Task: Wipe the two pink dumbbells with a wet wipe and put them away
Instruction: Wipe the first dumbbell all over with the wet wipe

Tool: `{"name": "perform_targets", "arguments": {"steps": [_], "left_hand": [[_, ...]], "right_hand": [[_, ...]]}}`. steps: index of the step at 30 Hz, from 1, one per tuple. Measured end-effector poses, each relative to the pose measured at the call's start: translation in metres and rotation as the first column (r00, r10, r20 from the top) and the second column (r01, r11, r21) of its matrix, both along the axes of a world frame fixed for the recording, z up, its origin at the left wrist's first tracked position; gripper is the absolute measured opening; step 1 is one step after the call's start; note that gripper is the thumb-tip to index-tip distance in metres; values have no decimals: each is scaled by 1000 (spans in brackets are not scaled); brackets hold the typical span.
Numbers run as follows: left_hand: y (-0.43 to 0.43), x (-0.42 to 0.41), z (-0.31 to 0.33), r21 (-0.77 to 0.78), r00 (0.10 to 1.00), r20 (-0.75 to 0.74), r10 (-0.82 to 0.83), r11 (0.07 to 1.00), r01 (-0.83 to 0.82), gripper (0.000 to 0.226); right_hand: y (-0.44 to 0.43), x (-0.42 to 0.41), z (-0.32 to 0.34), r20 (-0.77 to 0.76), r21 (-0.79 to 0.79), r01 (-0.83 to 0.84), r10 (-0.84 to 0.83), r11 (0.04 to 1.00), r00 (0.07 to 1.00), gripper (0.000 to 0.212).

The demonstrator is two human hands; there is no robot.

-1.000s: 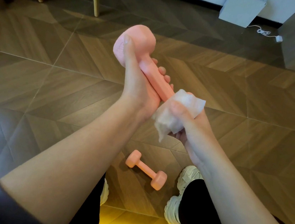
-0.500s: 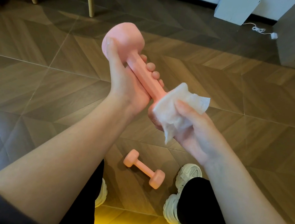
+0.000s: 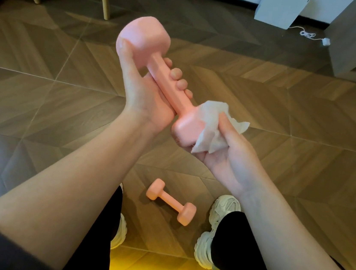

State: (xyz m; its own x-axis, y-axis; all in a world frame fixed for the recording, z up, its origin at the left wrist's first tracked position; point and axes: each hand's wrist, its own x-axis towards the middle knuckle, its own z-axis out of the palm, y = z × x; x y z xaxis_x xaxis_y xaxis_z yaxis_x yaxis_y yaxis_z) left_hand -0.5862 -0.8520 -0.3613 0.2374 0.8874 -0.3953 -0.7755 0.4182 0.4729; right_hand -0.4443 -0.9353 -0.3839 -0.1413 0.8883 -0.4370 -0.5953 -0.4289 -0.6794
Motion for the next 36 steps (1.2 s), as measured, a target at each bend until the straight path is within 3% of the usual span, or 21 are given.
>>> {"name": "perform_targets", "arguments": {"steps": [3,5,10,14,16,18,22,26,31,36], "left_hand": [[0,-4,0,9,1000,21,2,1000,-2,73],[-2,-5,1,27,999,8,-31,999,30,74],[-5,-1,7,79,993,-31,-113,990,115,76],[-7,0,7,93,991,-5,-137,986,137,78],[-6,-1,6,91,990,-30,-134,986,137,77],[-4,-1,7,71,989,-85,-121,989,127,76],[-3,-1,4,25,982,-174,-74,997,79,73],[-3,-1,6,41,976,-200,-82,995,92,72],[-12,11,5,114,917,-359,-172,968,225,70],[-23,21,-1,241,852,-452,-264,883,402,70]], "right_hand": [[-1,3,-3,-40,73,-89,92,993,995,56],[-1,0,-7,19,57,-99,98,993,995,62],[3,-10,-4,125,-75,-41,50,996,991,50],[0,0,-7,-17,-127,-215,214,968,977,62],[-2,5,-8,-105,-71,-183,175,981,979,67],[-3,8,-8,-79,-7,-165,164,986,983,70],[-3,3,-4,86,-33,-158,160,987,983,52],[0,-6,1,225,-68,-190,201,979,953,53],[-3,-16,-3,45,-279,-164,183,946,982,33],[-6,-23,-7,92,-368,-2,38,930,995,27]]}}
